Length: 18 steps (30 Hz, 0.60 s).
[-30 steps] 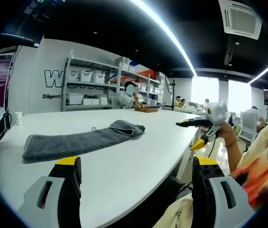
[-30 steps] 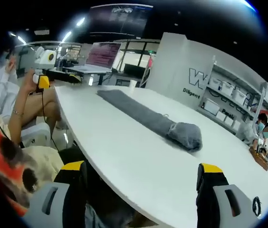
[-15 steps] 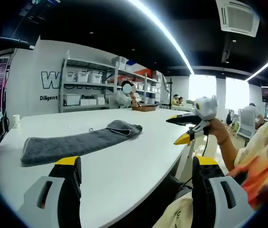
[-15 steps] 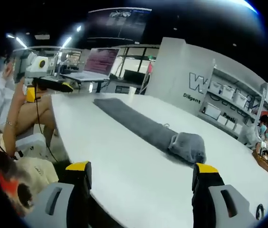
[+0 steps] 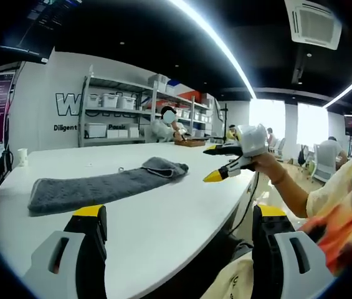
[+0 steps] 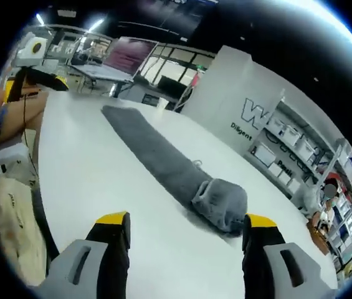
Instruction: Open the folded towel by lifting each exposed corner and separating the folded layers until the towel lies flat within the target outline without major curled edges
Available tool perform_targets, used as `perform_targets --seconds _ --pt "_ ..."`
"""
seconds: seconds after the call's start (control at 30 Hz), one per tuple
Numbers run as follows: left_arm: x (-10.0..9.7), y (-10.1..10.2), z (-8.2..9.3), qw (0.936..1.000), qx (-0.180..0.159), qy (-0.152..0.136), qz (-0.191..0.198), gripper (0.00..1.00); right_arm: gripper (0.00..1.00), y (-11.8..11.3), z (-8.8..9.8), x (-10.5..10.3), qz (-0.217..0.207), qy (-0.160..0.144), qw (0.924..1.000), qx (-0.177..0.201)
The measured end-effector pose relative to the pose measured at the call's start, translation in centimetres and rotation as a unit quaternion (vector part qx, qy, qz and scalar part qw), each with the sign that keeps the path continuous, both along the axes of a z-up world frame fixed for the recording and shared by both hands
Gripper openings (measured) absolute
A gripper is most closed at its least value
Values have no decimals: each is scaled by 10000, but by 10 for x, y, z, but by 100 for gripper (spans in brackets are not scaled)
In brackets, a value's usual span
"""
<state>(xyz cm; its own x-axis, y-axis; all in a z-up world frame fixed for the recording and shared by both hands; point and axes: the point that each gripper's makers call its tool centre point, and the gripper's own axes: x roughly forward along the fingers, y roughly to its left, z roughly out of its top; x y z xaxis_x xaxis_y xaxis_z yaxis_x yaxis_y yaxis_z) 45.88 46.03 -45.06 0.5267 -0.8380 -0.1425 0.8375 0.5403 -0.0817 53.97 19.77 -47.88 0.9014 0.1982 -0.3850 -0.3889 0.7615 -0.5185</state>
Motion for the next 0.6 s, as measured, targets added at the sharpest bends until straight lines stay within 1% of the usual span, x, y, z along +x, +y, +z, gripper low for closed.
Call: perform_targets --seconds 0.07,0.1,0.17,0.23,0.27,0.33,0.43,0.53,0.6 --pt "0 -1 -1 10000 19 8 -6 96 59 -1 -3 10 29 -24 9998 -170" --pt "0 -1 -1 10000 20 9 -8 96 57 -1 -3 11 40 -21 9998 -201" --pt "0 -1 -1 10000 17 11 -14 96 55 -4 -9 20 33 34 9992 -385" --pt "0 -1 -1 10000 15 11 -12 96 52 -7 -12 24 31 78 9985 -548" --pt "0 0 -1 10000 13 9 -1 96 50 -9 -16 31 -5 84 9977 -669" --pt "0 1 -1 10000 10 8 14 96 47 -12 -20 40 -38 123 9972 -742" --pt "1 2 -1 10000 -3 14 26 96 44 -14 -22 47 -74 153 9970 -753" --pt "1 3 -2 10000 -8 32 44 96 35 -15 -26 55 -62 182 9959 -884" --pt "1 3 -3 10000 -7 39 34 96 34 -14 -29 61 -43 198 9952 -954"
